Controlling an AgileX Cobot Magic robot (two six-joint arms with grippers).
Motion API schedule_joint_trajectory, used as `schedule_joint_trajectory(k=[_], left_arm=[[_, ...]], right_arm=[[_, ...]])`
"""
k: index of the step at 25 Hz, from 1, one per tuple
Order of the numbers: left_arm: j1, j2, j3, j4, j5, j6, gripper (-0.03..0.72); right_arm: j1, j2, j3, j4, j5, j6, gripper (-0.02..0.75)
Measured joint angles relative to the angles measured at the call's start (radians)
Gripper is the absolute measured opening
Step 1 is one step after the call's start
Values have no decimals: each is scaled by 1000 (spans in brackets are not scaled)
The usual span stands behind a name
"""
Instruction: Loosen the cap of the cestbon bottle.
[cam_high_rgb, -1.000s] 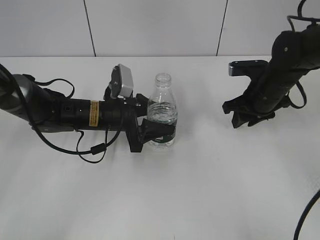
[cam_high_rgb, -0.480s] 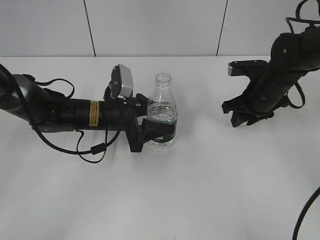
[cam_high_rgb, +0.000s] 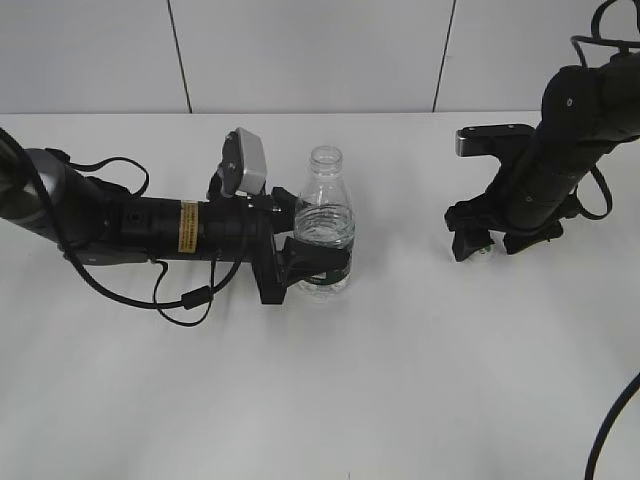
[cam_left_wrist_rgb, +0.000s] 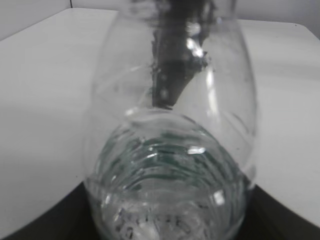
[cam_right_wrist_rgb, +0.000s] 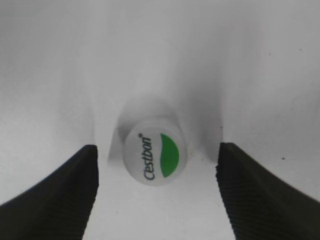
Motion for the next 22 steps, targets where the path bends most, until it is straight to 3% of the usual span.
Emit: schedule_joint_trajectory(k=[6, 12, 22], left_arm=[[0, 0, 0, 3, 0, 0, 426], [2, 0, 0, 4, -5, 1, 604], [84, -5, 0, 129, -47, -24, 615]], right_arm=[[0, -19, 0, 0, 14, 0, 580], [0, -51, -2, 2, 14, 0, 580], [0, -99, -2, 2, 23, 0, 581]])
